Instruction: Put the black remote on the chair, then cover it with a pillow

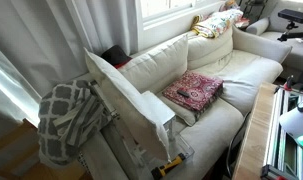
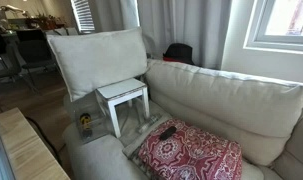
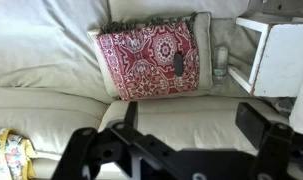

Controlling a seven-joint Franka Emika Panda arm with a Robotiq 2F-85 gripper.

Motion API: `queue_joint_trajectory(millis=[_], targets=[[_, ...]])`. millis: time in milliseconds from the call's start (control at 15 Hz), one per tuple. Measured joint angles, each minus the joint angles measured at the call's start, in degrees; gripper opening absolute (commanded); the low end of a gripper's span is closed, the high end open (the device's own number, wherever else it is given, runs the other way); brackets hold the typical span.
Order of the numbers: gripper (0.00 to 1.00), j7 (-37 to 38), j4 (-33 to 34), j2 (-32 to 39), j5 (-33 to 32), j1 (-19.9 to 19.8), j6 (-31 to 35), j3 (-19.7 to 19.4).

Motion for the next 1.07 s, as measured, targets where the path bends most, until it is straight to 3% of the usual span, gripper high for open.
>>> queue_joint_trajectory(millis=[267, 400, 667, 1067], targets=[[1.0, -1.25, 0.61, 1.14, 0.84, 0.56, -0.29, -0.07], [1.0, -4.78, 3.06, 5.48, 3.03, 2.49, -0.39, -0.24], [1.0, -12.55, 10.43, 19.6, 5.31, 5.85, -0.27, 0.04], [1.0, -18.34, 24.98, 41.89, 6.44, 6.07, -0.28, 2.02]])
